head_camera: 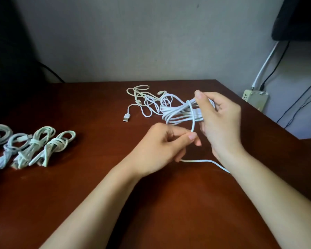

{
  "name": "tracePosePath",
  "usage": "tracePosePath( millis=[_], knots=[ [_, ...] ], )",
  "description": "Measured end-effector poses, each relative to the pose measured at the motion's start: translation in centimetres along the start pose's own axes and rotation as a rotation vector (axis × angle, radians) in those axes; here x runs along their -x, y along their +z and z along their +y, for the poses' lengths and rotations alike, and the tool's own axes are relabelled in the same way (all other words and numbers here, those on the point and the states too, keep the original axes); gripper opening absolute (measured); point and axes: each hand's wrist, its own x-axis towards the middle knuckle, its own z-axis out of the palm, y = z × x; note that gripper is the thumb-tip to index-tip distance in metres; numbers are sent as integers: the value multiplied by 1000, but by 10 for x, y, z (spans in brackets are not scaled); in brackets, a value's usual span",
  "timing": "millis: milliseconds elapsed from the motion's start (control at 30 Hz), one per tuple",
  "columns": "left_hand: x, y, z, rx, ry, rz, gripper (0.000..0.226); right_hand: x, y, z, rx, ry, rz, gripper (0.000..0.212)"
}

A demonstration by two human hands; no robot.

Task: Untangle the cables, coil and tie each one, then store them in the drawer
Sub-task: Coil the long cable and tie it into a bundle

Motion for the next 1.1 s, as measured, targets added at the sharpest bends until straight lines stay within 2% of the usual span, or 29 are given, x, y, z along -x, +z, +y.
tracePosePath(
  millis=[100, 233, 533, 667, 767, 800, 867, 967, 1100],
  knots=[
    [0, 1, -4, -32, -37, -26, 29, 3, 1, -7, -288, 223, -51, 23],
    [-1, -5, -6, -1, -58, -24, 34, 5, 3, -16, -508, 437, -116, 23],
    [3, -31, -22, 282, -168, 62, 39, 4, 1, -27, -814, 610, -344, 18],
    [3, -38, -24, 415, -228, 213, 36, 8, -2, -30, -644, 592, -577, 21],
    [3, -40, -20, 437, -238, 316, 29, 10, -3, -29, -488, 566, -757, 24],
    [3, -40, -17, 439, -241, 333, 33, 10, -4, -30, -441, 557, -791, 26],
    [4, -41, -14, 444, -238, 365, 48, 9, -5, -32, -359, 532, -825, 31],
    [2, -42, -12, 375, -240, 416, 44, 7, -8, -36, -215, 450, -830, 27],
    [-2, -40, -8, 252, -252, 478, 44, 3, -12, -31, -36, 326, -750, 23]
  ],
)
